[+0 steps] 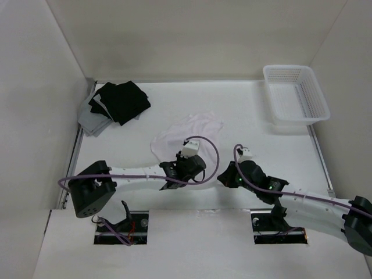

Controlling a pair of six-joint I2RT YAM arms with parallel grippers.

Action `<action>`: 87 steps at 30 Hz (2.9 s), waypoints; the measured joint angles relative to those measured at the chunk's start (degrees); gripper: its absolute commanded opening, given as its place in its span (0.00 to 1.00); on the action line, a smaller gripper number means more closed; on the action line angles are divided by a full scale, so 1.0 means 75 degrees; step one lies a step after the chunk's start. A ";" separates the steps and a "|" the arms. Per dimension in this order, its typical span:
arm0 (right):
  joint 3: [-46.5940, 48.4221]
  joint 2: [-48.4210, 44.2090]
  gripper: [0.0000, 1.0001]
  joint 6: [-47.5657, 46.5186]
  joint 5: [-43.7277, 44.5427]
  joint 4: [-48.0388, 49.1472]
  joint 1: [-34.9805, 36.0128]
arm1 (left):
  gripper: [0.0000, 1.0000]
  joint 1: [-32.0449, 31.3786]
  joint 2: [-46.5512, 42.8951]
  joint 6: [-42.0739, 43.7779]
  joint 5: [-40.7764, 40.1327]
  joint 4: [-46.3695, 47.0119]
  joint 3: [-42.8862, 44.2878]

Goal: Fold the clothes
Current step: Flatten the tank top out

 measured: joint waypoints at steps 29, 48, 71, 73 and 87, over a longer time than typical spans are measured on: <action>-0.0309 -0.0300 0.06 0.0003 -0.0006 0.0487 -0.0009 | 0.21 -0.0720 0.1469 -0.1314 -0.1099 -0.0854 0.0522; -0.0312 -0.0315 0.06 0.0003 -0.0012 0.0487 -0.0009 | 0.16 -0.0740 0.1145 -0.1728 -0.1107 -0.0877 0.0117; -0.0399 -0.1064 0.01 -0.0026 0.0000 0.0452 -0.0012 | 0.00 -0.0323 -0.1011 -0.1507 -0.1364 -0.0656 -0.0560; -0.0300 -0.1303 0.00 -0.0090 0.0035 0.0300 -0.0047 | 0.00 -0.0137 -0.2040 -0.1271 -0.1545 -0.0627 -0.0557; 0.5208 -0.1696 0.00 -0.2267 0.2241 -0.1463 0.0466 | 0.00 -0.0163 -0.6475 0.2535 -0.3197 0.1122 0.1215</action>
